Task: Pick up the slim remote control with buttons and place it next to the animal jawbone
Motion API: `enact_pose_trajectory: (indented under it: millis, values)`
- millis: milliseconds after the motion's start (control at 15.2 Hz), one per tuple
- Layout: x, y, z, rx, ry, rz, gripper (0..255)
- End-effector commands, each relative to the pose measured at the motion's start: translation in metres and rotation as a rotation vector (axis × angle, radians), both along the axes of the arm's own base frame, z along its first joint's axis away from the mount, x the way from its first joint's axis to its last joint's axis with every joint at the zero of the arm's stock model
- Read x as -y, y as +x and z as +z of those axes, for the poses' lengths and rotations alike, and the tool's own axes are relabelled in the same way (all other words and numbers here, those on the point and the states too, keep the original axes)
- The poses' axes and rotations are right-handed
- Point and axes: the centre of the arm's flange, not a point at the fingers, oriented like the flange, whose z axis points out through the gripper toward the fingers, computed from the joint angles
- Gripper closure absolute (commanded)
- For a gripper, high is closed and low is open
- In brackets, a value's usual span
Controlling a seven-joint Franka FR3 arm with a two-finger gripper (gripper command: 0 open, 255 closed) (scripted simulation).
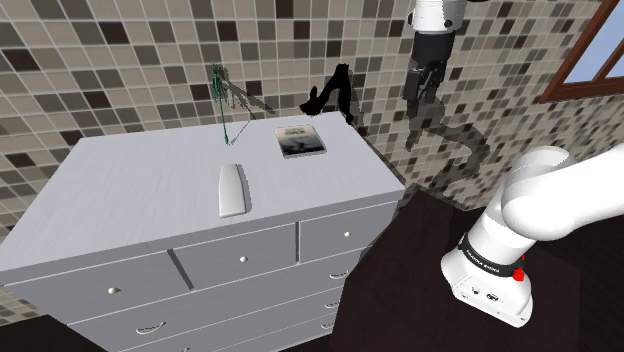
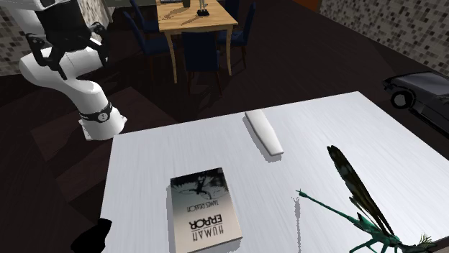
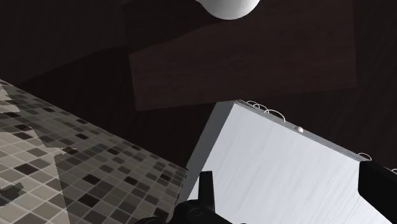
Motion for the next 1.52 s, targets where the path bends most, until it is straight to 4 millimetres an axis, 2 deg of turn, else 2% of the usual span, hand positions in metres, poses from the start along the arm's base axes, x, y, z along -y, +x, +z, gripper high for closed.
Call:
enact_pose_trajectory:
  millis: [0, 726, 1452]
  values:
    - [0.000, 0.000, 0.000, 0.000, 0.000, 0.000, 0]
    - [-0.109, 0.068, -0.058, 0.033, 0.003, -0.141, 0]
    - [-0.207, 0.153, -0.113, 0.066, 0.005, -0.282, 0]
